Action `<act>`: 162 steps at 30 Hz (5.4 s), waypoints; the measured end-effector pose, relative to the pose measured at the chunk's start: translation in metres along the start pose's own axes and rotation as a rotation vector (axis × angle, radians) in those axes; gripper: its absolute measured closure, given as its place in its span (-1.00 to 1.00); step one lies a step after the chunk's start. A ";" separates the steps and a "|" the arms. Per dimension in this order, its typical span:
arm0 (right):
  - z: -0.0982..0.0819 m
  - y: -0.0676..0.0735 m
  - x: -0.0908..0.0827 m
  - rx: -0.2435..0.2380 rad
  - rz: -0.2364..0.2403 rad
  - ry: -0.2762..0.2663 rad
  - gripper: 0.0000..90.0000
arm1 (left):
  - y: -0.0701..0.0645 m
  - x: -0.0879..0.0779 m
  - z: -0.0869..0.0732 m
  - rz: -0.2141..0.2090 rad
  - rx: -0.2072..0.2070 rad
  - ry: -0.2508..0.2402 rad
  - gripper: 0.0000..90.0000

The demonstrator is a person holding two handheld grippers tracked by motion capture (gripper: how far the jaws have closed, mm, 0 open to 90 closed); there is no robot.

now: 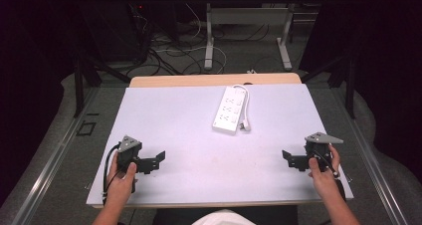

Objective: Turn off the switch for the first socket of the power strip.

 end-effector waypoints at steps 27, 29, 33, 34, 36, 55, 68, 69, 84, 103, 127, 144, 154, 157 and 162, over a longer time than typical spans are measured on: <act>0.019 0.018 0.007 -0.056 0.038 0.018 -1.00 | -0.004 -0.004 -0.005 0.011 0.003 0.008 -1.00; 0.023 0.020 0.007 -0.068 0.038 0.029 -1.00 | -0.003 -0.004 -0.005 0.012 0.003 0.008 -1.00; 0.031 0.022 0.008 -0.095 0.040 0.032 -0.99 | -0.004 -0.005 -0.005 0.008 0.005 0.003 -1.00; 0.032 0.023 0.008 -0.102 0.044 0.031 -0.99 | -0.004 -0.005 -0.005 0.011 0.010 0.004 -0.99; 0.036 0.025 0.010 -0.106 0.055 0.036 -0.98 | -0.004 -0.005 -0.005 0.011 0.009 0.005 -0.99; 0.062 0.022 0.014 -0.149 0.110 0.097 -0.87 | -0.005 -0.005 -0.006 0.009 0.007 0.010 -0.99; 0.083 0.015 0.018 -0.188 0.112 0.137 -0.84 | -0.005 -0.004 -0.006 0.009 0.007 0.013 -0.99; 0.084 0.014 0.019 -0.191 0.115 0.137 -0.83 | -0.005 -0.004 -0.006 0.009 0.008 0.013 -0.99; 0.112 0.013 0.027 -0.230 0.132 0.162 -0.72 | -0.005 -0.004 -0.006 0.012 0.007 0.011 -0.99; 0.136 0.005 0.041 -0.206 0.148 0.206 -0.67 | -0.004 -0.005 -0.006 0.012 0.008 0.016 -0.99; 0.160 -0.005 0.055 -0.188 0.139 0.226 -0.48 | -0.004 -0.004 -0.006 0.014 0.014 0.013 -0.99; 0.177 -0.002 0.064 -0.192 0.165 0.252 -0.36 | -0.004 -0.003 -0.006 0.013 0.014 0.015 -0.99; 0.187 0.004 0.075 -0.191 0.170 0.252 -0.28 | -0.004 -0.003 -0.006 0.011 0.012 0.019 -0.99; 0.189 0.005 0.079 -0.186 0.174 0.253 -0.25 | -0.004 -0.003 -0.006 0.010 0.012 0.018 -0.99; 0.191 0.007 0.086 -0.190 0.178 0.256 -0.22 | -0.004 -0.003 -0.006 0.009 0.013 0.019 -0.99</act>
Point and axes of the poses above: each handheld gripper's, and its own axes: x roughly forward along the jaws, z roughly out of its top, y roughly to its left, the point moved 2 cm from there along x, roughly forward along the jaws, and after that the axes turned 12 degrees about -x, right-handed, at the moved point
